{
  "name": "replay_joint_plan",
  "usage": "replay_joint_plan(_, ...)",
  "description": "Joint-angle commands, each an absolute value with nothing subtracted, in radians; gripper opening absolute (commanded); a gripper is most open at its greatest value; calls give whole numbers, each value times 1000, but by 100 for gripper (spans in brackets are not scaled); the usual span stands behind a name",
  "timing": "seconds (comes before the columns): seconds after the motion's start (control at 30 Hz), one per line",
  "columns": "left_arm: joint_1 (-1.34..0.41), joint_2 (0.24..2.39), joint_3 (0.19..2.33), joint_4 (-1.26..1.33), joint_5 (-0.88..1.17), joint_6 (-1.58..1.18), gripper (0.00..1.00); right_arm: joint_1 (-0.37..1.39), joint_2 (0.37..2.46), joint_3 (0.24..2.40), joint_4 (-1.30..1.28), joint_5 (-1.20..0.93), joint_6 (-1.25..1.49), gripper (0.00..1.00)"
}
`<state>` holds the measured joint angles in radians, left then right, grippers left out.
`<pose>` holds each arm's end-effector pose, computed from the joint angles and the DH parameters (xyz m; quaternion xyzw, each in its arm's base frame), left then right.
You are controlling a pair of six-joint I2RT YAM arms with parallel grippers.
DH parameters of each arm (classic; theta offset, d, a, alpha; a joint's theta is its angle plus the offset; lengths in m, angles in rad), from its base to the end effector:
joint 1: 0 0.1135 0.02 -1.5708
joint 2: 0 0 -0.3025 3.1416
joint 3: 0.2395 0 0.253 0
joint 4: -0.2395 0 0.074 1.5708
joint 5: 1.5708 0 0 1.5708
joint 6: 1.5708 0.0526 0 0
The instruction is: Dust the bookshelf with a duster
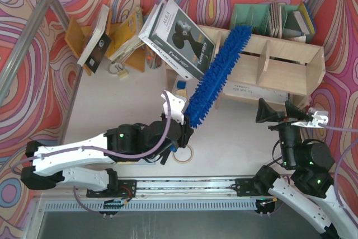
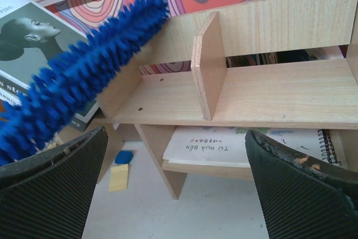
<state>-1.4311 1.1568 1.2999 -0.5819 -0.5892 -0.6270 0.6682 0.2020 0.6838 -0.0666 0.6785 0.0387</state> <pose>0.0623 -0.2332 0.4349 0.1728 0.8042 -0.3133 0.4746 0.0352 -0.0143 0.3876 0.1056 0.5760 0.1029 0.8040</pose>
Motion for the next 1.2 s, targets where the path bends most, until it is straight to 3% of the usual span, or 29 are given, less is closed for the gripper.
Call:
replay_joint_plan(0.0,-1437,1192,1251,-535,-596,-678,0,670,158,661,-11,629,8,99)
replay_joint_plan(0.33,-1447,1312,1263,-508,-548,-679,0,670,174,667,-23,647,11,99)
replay_joint_plan(0.7,-1536,1188,1178,-454,-641,-624,0,670,176,666,-23,649,10,99)
replay_joint_plan(1.17,-1505,1230,1184,-467,-672,-615,0,670,189,671,-28,651,17,99)
